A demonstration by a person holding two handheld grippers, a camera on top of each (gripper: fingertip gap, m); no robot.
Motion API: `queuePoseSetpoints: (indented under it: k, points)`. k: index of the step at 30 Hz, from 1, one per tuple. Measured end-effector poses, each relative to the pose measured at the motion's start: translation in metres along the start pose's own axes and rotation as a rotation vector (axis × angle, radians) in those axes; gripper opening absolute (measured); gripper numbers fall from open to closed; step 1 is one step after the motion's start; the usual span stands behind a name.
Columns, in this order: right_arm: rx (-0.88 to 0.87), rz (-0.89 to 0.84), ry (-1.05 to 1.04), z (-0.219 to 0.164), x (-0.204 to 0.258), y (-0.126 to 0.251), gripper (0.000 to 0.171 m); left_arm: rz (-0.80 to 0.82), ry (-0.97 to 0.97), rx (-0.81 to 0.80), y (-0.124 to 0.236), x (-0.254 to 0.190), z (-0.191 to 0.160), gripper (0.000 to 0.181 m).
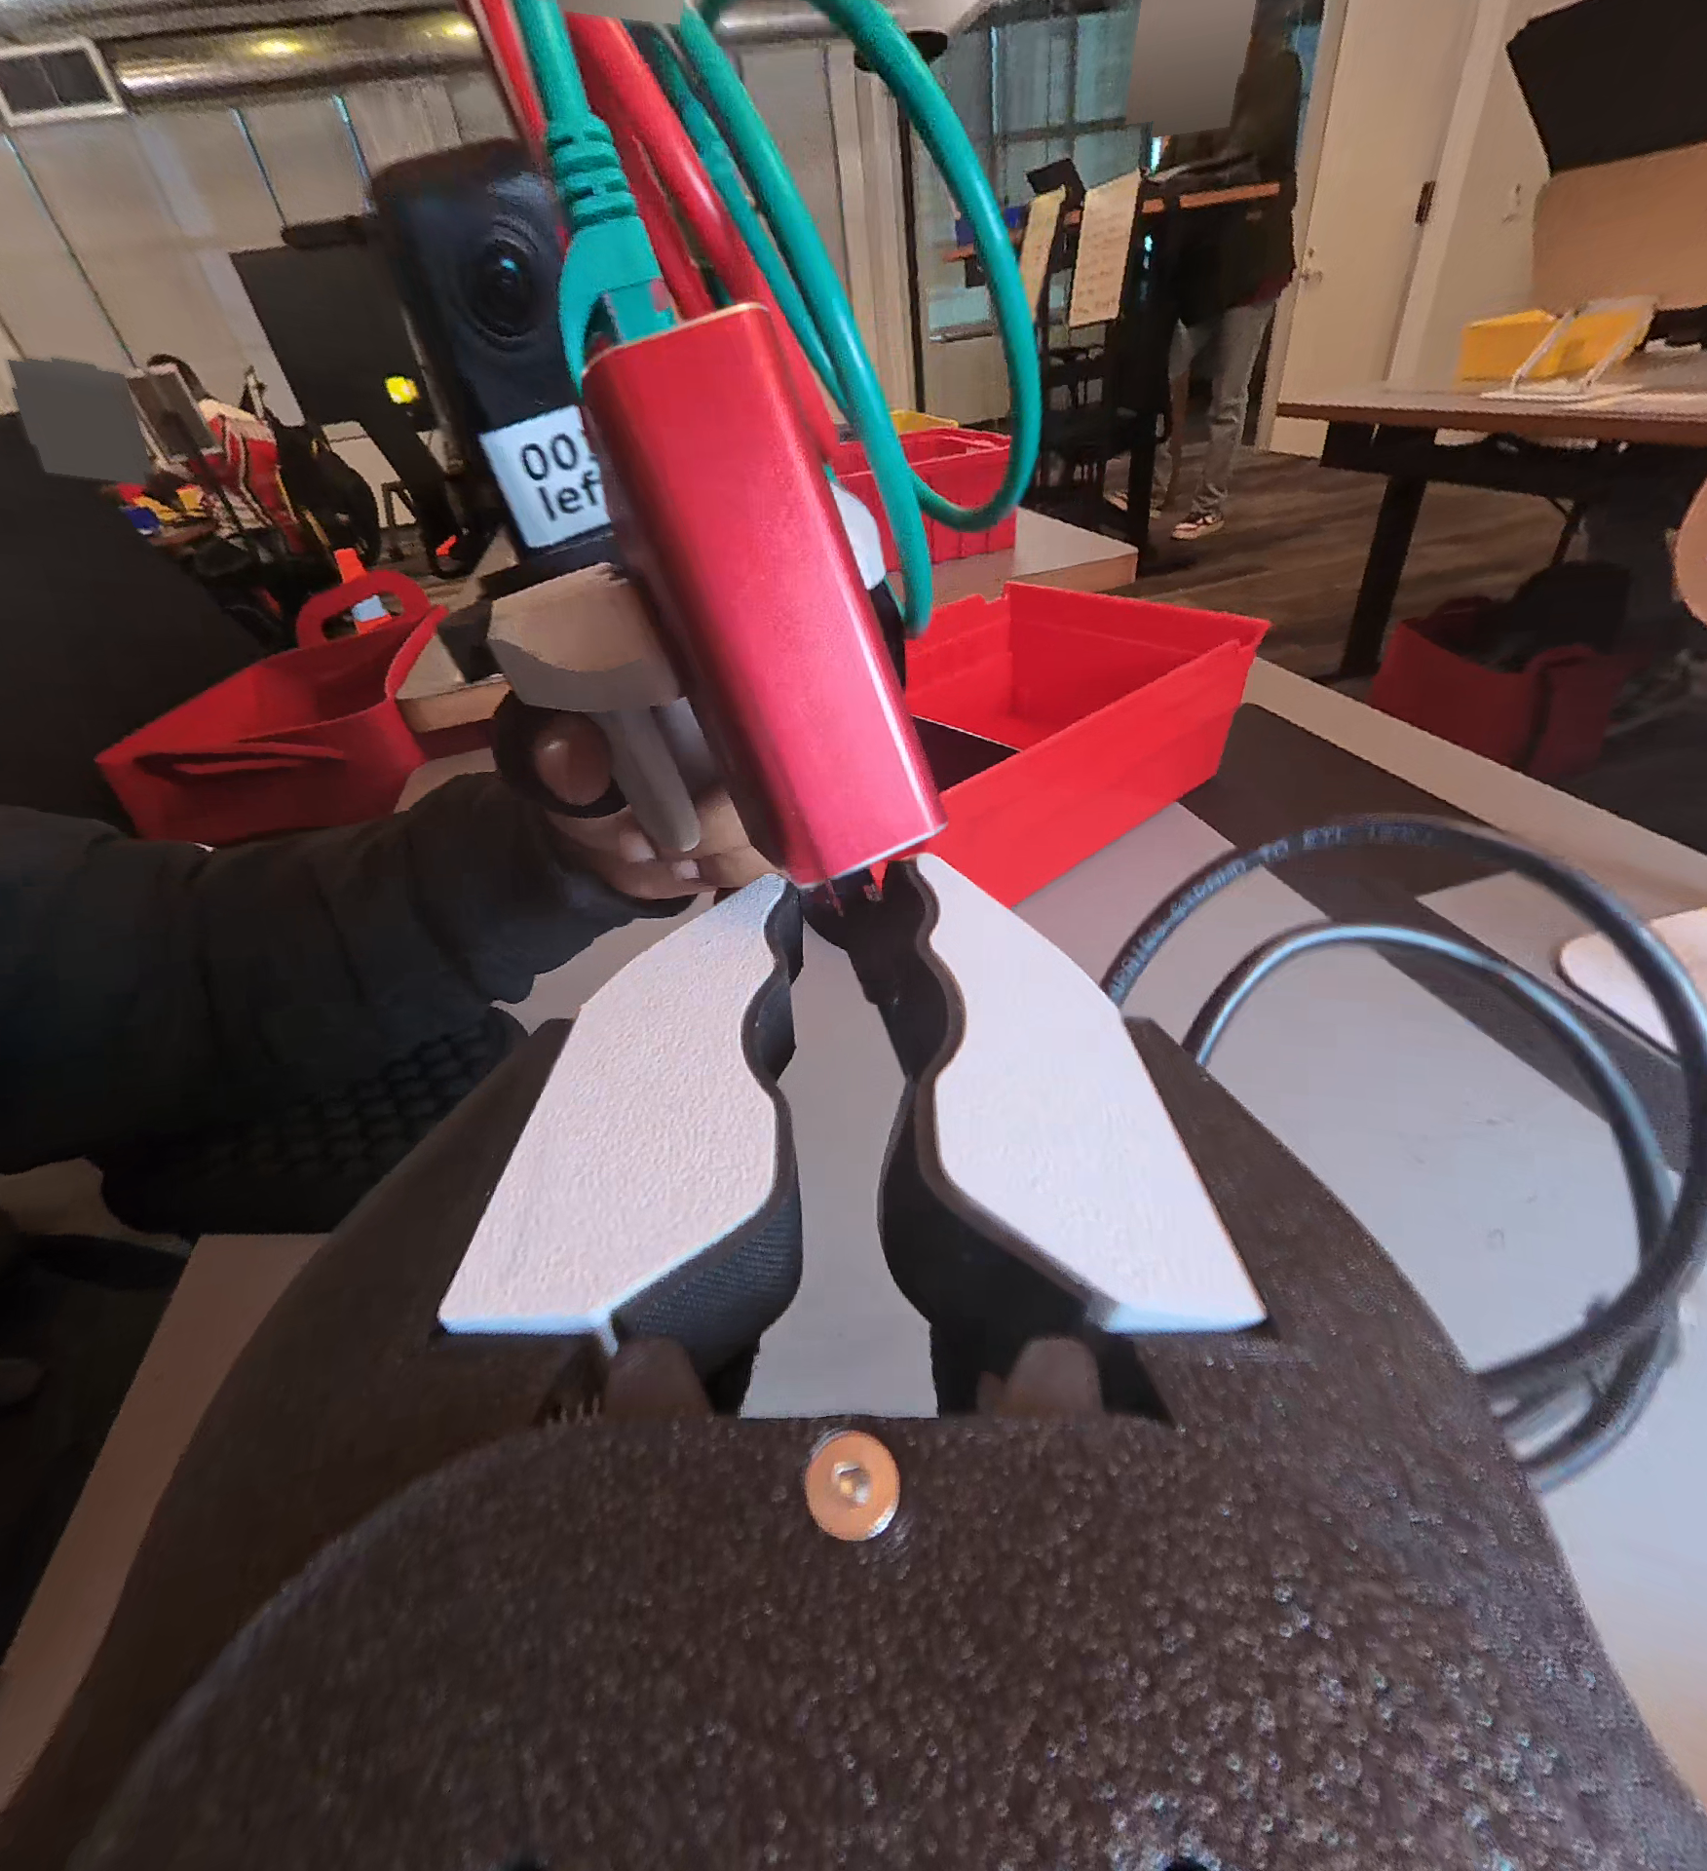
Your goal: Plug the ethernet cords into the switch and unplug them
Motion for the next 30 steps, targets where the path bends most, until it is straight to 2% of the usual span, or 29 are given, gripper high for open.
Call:
queuePoseSetpoints:
  k: [3, 6, 9, 11, 12, 14, 15, 18, 22, 26, 30]
  points:
    - [0.001, -0.027, -0.016, -0.002, -0.004, 0.000, 0.016, 0.031, -0.041, 0.018, -0.001, 0.001, -0.002, 0.025]
    - [0.042, -0.096, 0.102, -0.001, -0.003, 0.000, 0.016, 0.017, -0.029, 0.018, 0.000, 0.002, -0.002, 0.030]
    - [0.059, -0.083, 0.129, 0.001, 0.000, 0.002, 0.015, -0.015, -0.001, -0.018, 0.002, -0.001, 0.006, 0.026]
    - [0.184, -0.220, 0.139, -0.028, -0.031, 0.009, 0.014, -0.112, 0.083, -0.289, 0.024, -0.008, 0.057, 0.027]
    - [0.133, -0.169, 0.046, -0.033, -0.034, 0.011, 0.014, -0.090, 0.051, -0.339, 0.038, -0.007, 0.082, 0.027]
    - [0.057, -0.111, 0.046, -0.013, -0.020, 0.009, 0.014, 0.043, -0.103, -0.248, 0.058, -0.003, 0.099, 0.027]
    - [0.049, -0.094, 0.091, 0.000, -0.010, 0.006, 0.014, 0.068, -0.101, -0.215, 0.067, 0.001, 0.100, 0.026]
    - [0.056, -0.086, 0.165, 0.025, 0.009, 0.001, 0.014, 0.124, -0.056, -0.179, 0.083, 0.019, 0.096, 0.027]
    - [0.029, -0.110, 0.186, 0.042, 0.011, 0.012, 0.014, 0.149, 0.014, -0.135, 0.080, 0.034, 0.080, 0.026]
    - [0.009, -0.202, 0.199, 0.062, -0.005, 0.040, 0.014, 0.120, 0.111, -0.067, 0.064, 0.038, 0.059, 0.026]
    - [-0.010, -0.393, 0.240, 0.079, -0.039, 0.081, 0.014, 0.140, 0.144, 0.056, 0.044, 0.040, 0.031, 0.025]
Point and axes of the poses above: each gripper's, where its closed fingertips meet, y back along the fingers, z out of its top, x = y × z across the jaws, the point moved 3 cm from there along y, back along the fingers, and after that the axes turned 2 degrees about -y, right-handed, at the moved point
